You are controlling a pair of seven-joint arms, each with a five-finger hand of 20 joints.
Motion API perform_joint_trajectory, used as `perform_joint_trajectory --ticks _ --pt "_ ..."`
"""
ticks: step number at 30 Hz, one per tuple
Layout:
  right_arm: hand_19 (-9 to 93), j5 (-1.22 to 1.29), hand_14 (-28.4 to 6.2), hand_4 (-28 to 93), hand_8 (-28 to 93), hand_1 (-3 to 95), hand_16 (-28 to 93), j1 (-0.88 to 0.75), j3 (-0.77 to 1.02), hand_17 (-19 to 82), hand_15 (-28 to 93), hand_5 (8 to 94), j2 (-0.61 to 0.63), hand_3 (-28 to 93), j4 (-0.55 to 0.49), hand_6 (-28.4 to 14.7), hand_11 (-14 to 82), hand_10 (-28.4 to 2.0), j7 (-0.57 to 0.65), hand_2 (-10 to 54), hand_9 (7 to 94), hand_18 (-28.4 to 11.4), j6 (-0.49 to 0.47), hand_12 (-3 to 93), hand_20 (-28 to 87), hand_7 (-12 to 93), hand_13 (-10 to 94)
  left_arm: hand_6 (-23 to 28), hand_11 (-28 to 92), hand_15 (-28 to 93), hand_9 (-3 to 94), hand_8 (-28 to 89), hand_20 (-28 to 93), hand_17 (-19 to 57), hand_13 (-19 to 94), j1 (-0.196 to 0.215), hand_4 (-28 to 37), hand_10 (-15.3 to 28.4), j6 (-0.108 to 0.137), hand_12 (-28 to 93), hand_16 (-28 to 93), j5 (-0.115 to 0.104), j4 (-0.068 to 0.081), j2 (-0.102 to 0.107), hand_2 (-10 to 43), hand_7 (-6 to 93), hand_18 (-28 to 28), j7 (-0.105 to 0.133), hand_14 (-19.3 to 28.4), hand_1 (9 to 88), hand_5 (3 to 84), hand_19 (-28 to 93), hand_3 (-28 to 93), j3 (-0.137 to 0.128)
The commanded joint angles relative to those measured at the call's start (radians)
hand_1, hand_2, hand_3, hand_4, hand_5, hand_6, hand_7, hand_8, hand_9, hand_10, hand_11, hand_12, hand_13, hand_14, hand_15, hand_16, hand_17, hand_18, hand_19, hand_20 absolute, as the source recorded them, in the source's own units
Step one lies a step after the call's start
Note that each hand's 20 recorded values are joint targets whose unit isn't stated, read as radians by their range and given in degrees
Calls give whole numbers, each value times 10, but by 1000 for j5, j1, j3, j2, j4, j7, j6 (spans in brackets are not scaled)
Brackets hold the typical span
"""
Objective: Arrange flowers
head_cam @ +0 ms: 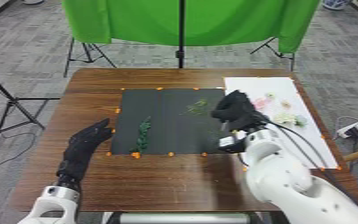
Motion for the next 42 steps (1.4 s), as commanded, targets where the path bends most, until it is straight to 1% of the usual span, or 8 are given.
perform_joint_trajectory --ticks 1,16,20,22,23,27,36,42 --pt "932 67 -18 -148 187 634 267 172 -187 715 569 841 -155 509 91 -18 320 -112 4 -95 915 -68 -41 288 435 186 937 49 147 194 426 -45 192 3 299 15 -209 130 -10 152 44 2 1 -3 -31 65 143 -17 167 263 438 68 634 3" --pt "932 107 -18 -91 181 624 252 194 -280 724 564 829 -208 412 159 -33 335 -124 21 -95 913 -53 -61 246 383 172 937 51 144 193 424 -44 191 3 298 8 -209 131 -31 152 44 1 5 -2 -29 61 144 -23 168 259 437 70 634 4" --pt "930 97 -19 352 170 810 254 191 -284 723 554 804 -200 -245 166 -40 338 -126 9 -95 908 -50 -69 244 369 159 937 51 140 191 422 -44 191 2 298 4 -208 131 -41 152 44 3 8 -1 -29 60 144 -27 167 258 436 70 633 2" --pt "931 84 -19 399 137 791 254 190 -287 722 552 792 -198 -280 169 -38 341 -126 6 -95 906 -50 -62 244 362 165 937 50 140 191 422 -43 191 2 297 6 -207 131 -42 153 45 2 7 -1 -30 60 144 -27 168 257 435 70 635 2" --pt "932 74 -20 414 108 771 254 190 -286 722 551 785 -198 -271 172 -36 342 -126 4 -95 906 -50 -64 243 358 172 937 50 140 190 422 -43 191 2 297 7 -207 131 -43 153 45 2 7 -1 -30 60 144 -28 167 257 435 70 634 1" --pt "931 74 -21 -189 -49 466 255 186 -277 722 550 780 -196 553 170 -32 343 -126 -2 -95 905 -49 -59 241 358 190 937 50 140 189 422 -43 191 1 297 6 -206 131 -47 154 45 3 7 -2 -31 60 145 -30 167 257 434 70 635 1" --pt "932 -18 -27 -140 -62 348 256 69 -130 717 551 770 -108 610 23 -36 352 -129 37 -94 904 -63 -138 241 375 169 937 48 137 188 420 -43 190 1 296 15 -206 130 -49 155 46 6 4 -6 -32 59 145 -27 168 258 432 69 635 -4" --pt "932 17 -37 -114 -63 313 249 24 -91 723 568 799 -63 586 -26 -47 346 -135 100 36 920 -74 -345 241 402 154 937 48 136 188 420 -43 191 1 296 21 -207 130 -47 155 47 5 2 -8 -32 58 145 -30 168 258 431 70 636 -8"
